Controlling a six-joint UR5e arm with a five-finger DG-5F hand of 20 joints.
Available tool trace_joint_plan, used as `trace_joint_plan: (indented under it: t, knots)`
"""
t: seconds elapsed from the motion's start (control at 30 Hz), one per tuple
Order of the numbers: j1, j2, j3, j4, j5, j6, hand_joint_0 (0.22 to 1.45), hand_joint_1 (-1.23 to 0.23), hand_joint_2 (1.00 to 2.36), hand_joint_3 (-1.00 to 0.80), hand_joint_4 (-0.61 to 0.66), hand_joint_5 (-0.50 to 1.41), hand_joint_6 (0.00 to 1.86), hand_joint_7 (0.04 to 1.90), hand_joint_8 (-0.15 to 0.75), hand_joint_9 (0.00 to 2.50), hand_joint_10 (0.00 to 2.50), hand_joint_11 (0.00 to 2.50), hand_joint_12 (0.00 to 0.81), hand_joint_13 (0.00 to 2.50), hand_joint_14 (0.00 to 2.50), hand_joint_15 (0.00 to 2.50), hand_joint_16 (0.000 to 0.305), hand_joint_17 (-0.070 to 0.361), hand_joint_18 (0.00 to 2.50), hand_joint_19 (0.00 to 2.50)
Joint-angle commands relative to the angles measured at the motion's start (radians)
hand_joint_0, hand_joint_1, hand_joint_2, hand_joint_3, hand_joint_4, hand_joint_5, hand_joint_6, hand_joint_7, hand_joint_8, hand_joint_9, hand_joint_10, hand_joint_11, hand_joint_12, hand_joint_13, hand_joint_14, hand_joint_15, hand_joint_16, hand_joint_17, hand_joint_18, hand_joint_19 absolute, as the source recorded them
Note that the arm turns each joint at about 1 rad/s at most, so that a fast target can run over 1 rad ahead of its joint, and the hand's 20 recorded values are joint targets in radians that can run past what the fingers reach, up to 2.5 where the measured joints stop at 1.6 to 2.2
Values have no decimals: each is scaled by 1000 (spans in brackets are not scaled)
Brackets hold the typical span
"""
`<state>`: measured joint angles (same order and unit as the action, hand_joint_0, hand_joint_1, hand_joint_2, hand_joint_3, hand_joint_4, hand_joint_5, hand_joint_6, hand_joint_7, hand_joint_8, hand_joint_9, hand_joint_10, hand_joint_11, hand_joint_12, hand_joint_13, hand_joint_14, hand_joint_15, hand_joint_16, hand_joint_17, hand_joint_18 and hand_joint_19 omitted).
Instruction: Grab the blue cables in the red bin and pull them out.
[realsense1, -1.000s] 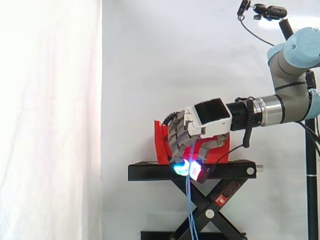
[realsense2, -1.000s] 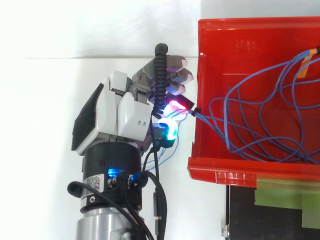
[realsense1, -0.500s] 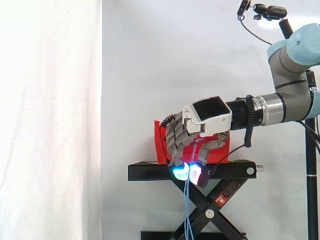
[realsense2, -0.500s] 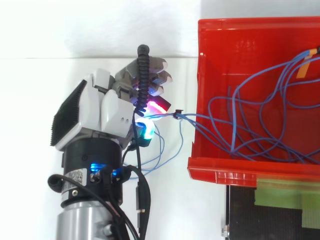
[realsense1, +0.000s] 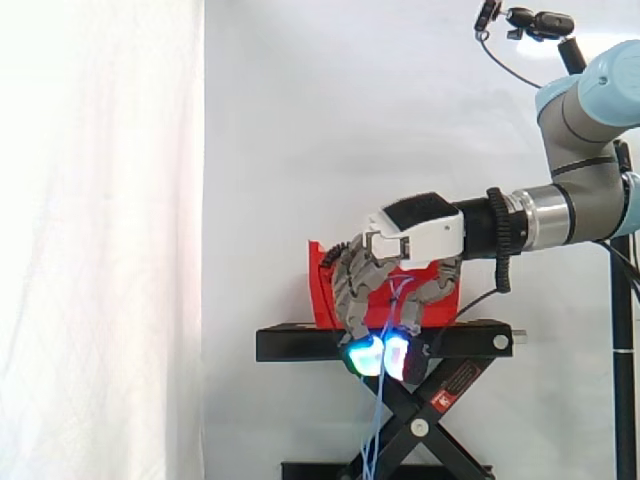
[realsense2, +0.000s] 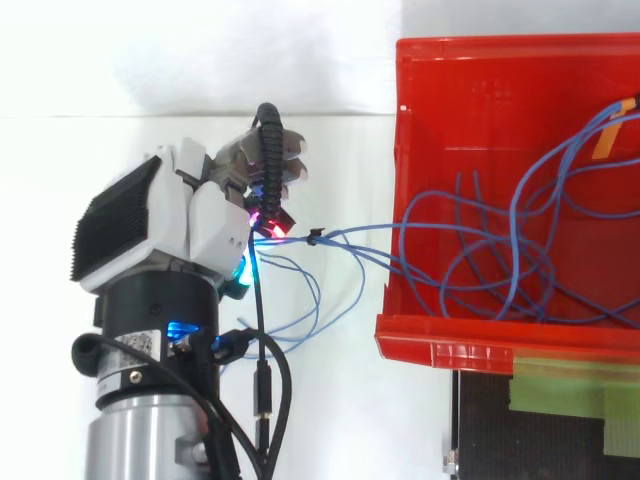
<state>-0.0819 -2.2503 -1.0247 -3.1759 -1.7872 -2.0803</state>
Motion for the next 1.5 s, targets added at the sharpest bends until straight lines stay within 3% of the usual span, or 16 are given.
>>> trace_joint_plan:
  t: [0.0,0.1,0.13,0.23,0.4,0.43,0.47,0.57,0.67,0.73,0.77,0.83,1.03,1.1,1.3,1.47]
  knots:
    - [4,0,0,-3,0,108,939,-773,1000,-1000,-4,785,900,637,235,989,25,900,333,911,25,667,41,92,679,555]
    - [7,2,0,-6,0,180,939,-774,1000,-1000,1,785,904,625,235,991,24,890,334,912,23,654,41,92,680,554]
    - [8,0,0,-12,0,251,939,-773,1000,-1000,2,784,901,634,237,991,25,893,333,911,25,662,41,92,680,554]
    - [13,0,0,-35,-3,377,938,-774,1000,-1000,-5,784,903,626,235,990,24,905,334,912,23,658,41,92,680,564]
    - [21,2,0,-82,-4,555,937,-774,1000,-1000,-4,782,899,633,237,986,25,899,334,912,23,664,41,92,679,564]
    - [21,2,0,-82,-4,555,936,-774,1000,-1000,-4,782,899,634,237,986,25,899,334,912,24,665,41,92,679,561]
    - [24,0,0,-102,-1,628,937,-773,1000,-1000,-3,782,902,623,239,987,24,887,334,912,25,660,41,92,680,561]
    - [28,0,0,-118,-1,722,936,-774,1000,-1000,-2,783,899,625,233,985,25,896,334,911,24,663,41,92,680,561]
    - [39,0,-2,-125,-1,891,936,-775,1000,-1000,-5,783,897,626,236,986,27,890,334,910,24,663,41,92,680,555]
    - [41,2,-2,-125,0,920,935,-775,1000,-1000,-3,784,895,628,236,983,24,901,332,910,23,667,41,92,679,562]
    - [44,2,0,-125,2,992,936,-775,1000,-1000,-4,785,897,619,234,983,24,901,334,910,23,665,41,92,680,553]
    - [47,0,-2,-125,3,1064,937,-775,1000,-1000,-9,784,893,629,237,983,25,899,333,910,23,665,41,92,680,563]
    - [50,0,-2,-125,5,1188,935,-775,1000,-1000,-14,785,892,622,236,984,24,898,333,910,24,661,41,92,680,561]
    - [51,0,0,-125,5,1202,935,-775,1000,-1000,-13,785,892,621,238,979,22,901,334,910,23,663,41,91,680,564]
    - [56,0,-2,-125,8,1391,934,-775,1000,-1000,-14,785,884,625,235,981,24,887,332,908,25,665,41,92,680,561]
    - [57,0,-2,-125,14,1492,934,-775,1000,-1000,-16,785,880,625,232,981,25,899,331,909,23,659,41,92,679,566]
